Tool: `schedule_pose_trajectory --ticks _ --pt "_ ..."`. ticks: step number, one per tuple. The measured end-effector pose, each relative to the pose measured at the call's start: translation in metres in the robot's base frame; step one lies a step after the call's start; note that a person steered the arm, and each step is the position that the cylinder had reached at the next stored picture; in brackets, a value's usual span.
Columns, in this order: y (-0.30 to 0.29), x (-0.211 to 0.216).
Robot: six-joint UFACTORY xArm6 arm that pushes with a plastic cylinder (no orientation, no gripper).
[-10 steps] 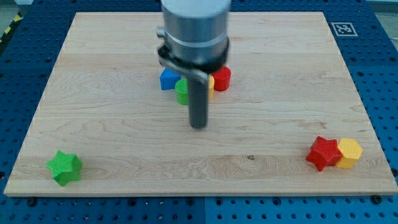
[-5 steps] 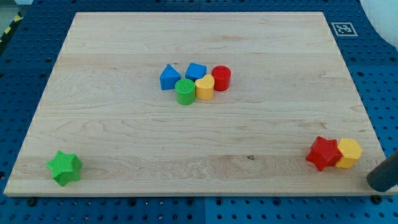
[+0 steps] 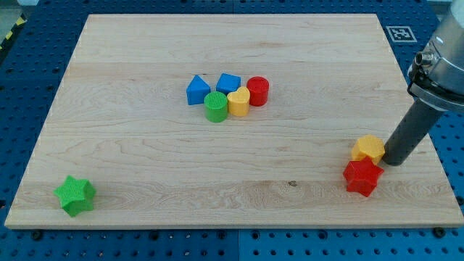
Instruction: Push the hexagon into the center of the board
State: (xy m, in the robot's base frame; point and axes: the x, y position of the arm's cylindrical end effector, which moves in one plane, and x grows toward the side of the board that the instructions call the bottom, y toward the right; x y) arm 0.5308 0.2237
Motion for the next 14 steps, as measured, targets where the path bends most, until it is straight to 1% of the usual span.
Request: schedule_pose_trajectory --ticks 2,5,8,10,12,13,14 --pt "-0.038 -0.001" --pt "-0.116 -0.015" --pt "-0.201 -0.015" --pt "-0.211 0.002" --pt "-0.238 0.002" --pt "-0.237 -0.009" --pt "-0.237 -0.031"
